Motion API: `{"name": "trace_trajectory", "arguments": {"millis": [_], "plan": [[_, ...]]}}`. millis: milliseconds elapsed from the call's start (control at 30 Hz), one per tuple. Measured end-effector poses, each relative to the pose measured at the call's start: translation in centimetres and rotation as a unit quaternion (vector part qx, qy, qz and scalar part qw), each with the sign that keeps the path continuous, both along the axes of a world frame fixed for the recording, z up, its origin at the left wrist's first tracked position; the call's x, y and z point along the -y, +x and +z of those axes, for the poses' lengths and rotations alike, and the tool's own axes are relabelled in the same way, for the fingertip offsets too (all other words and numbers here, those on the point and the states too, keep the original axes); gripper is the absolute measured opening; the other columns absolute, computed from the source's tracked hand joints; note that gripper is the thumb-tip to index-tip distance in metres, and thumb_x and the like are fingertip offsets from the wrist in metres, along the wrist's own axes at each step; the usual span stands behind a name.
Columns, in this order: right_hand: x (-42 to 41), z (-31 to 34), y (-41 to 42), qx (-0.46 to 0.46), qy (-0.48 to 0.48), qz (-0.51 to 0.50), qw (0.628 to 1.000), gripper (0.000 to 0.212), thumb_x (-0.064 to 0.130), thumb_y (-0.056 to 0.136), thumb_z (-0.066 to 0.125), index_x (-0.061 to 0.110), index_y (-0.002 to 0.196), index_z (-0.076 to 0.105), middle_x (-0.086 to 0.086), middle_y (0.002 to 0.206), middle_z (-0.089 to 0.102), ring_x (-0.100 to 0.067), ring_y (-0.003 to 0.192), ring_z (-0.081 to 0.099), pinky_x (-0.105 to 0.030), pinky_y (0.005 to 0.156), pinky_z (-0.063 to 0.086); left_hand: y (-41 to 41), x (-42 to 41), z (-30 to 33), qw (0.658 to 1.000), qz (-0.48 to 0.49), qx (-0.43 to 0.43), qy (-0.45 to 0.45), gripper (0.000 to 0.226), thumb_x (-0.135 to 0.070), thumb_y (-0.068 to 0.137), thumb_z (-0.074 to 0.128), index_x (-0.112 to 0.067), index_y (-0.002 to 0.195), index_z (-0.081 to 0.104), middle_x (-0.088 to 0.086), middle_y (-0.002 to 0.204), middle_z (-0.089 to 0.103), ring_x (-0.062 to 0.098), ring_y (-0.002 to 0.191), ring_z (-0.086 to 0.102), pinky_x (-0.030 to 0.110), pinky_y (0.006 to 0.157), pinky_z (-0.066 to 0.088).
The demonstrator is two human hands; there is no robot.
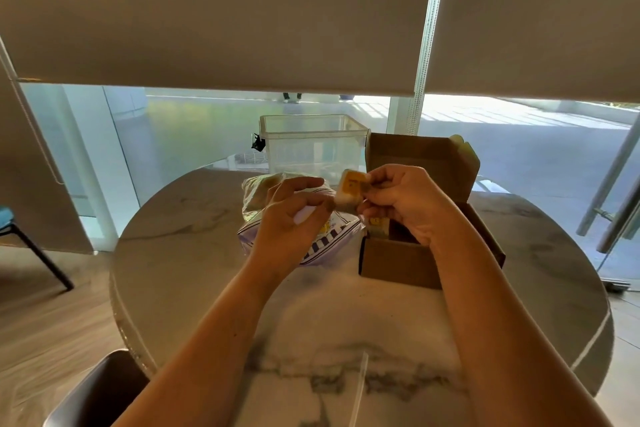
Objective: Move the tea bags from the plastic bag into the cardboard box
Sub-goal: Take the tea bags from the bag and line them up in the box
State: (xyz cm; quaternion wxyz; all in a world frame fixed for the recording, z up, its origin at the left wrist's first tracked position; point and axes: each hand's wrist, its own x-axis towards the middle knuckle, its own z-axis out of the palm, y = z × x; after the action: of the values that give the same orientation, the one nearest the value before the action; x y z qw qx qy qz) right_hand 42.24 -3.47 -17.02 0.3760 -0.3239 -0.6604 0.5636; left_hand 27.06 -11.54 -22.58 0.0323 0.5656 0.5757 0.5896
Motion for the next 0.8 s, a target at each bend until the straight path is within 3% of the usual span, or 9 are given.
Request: {"name": "trace_trajectory", "arguments": {"millis": [100,167,233,333,433,533,633,800], "plan": [[-1.4,-0.1,1.0,0.013,0.019,-0.079,0.997,0.014,-0.009,0.086,0.056,0.003,0.091,0.059,-0.01,0.082,0.063,-0.017,0.061,0.064,-0.018,0.052,0.056,-0.3,-0.1,-0.3,1.0,-0.017,0.019,-0.011,0.022,-0.014,0.086,0.065,-0.035,0.091,0.068,-0.011,0.118,0.053,0.007,0.115,0.046,0.003,0.086,0.038],[-2.7,-0.8,1.5,0.089,0.059,-0.164,0.981,0.018,-0.005,0.087,0.058,0.012,0.084,0.058,-0.008,0.087,0.062,-0.015,0.062,0.064,-0.021,0.053,0.056,-0.3,-0.4,-0.6,1.0,-0.012,0.01,-0.025,0.02,-0.013,0.085,0.066,-0.03,0.092,0.072,-0.013,0.117,0.054,0.009,0.119,0.043,0.005,0.092,0.036],[-4.1,-1.6,1.7,0.206,0.116,-0.242,0.941,0.019,-0.002,0.085,0.062,0.016,0.081,0.059,-0.009,0.091,0.062,-0.018,0.068,0.066,-0.028,0.061,0.058,-0.2,-0.6,-0.8,1.0,-0.002,-0.018,-0.025,0.016,-0.012,0.084,0.067,-0.025,0.093,0.074,-0.019,0.114,0.053,0.008,0.12,0.041,0.007,0.094,0.032],[-5.1,-2.5,1.3,0.374,0.138,-0.223,0.89,0.014,0.003,0.083,0.064,0.009,0.095,0.067,-0.009,0.089,0.062,-0.02,0.075,0.061,-0.031,0.064,0.055,-0.2,-0.6,-0.9,0.999,-0.006,-0.034,-0.018,0.016,-0.011,0.083,0.068,-0.021,0.094,0.074,-0.023,0.113,0.051,0.008,0.12,0.04,0.021,0.099,0.037],[-5.2,-3.5,0.2,0.44,0.119,-0.165,0.875,0.013,0.008,0.089,0.057,0.006,0.098,0.066,-0.009,0.084,0.059,-0.018,0.07,0.056,-0.026,0.061,0.048,-0.2,-0.6,-0.9,0.999,-0.005,-0.048,-0.016,0.017,-0.01,0.084,0.067,-0.02,0.096,0.074,-0.029,0.112,0.047,0.009,0.119,0.041,0.027,0.1,0.039],[-5.2,-3.7,-0.8,0.459,0.101,-0.147,0.87,0.011,0.007,0.088,0.055,0.003,0.097,0.06,-0.009,0.078,0.052,-0.018,0.067,0.052,-0.027,0.059,0.044,-0.1,-0.5,-0.7,0.998,0.002,-0.053,-0.017,0.019,-0.008,0.085,0.066,-0.02,0.098,0.073,-0.031,0.111,0.045,0.008,0.119,0.04,0.015,0.097,0.036],[-5.5,-3.3,-1.5,0.459,0.093,-0.164,0.868,0.006,0.006,0.087,0.056,0.004,0.093,0.056,-0.008,0.074,0.048,-0.019,0.07,0.051,-0.028,0.059,0.042,-0.2,-0.4,-0.6,0.998,0.005,-0.055,-0.022,0.02,-0.007,0.086,0.064,-0.02,0.099,0.073,-0.028,0.111,0.047,-0.006,0.113,0.039,0.0,0.089,0.03],[-5.8,-3.6,-1.7,0.464,0.1,-0.177,0.862,0.007,0.009,0.088,0.058,0.006,0.09,0.052,-0.005,0.07,0.045,-0.02,0.076,0.052,-0.027,0.066,0.041,-0.5,0.0,-0.3,0.998,-0.001,-0.064,-0.01,0.035,0.007,0.084,0.054,-0.017,0.101,0.072,-0.022,0.112,0.05,-0.023,0.108,0.034,-0.007,0.085,0.023]]}}
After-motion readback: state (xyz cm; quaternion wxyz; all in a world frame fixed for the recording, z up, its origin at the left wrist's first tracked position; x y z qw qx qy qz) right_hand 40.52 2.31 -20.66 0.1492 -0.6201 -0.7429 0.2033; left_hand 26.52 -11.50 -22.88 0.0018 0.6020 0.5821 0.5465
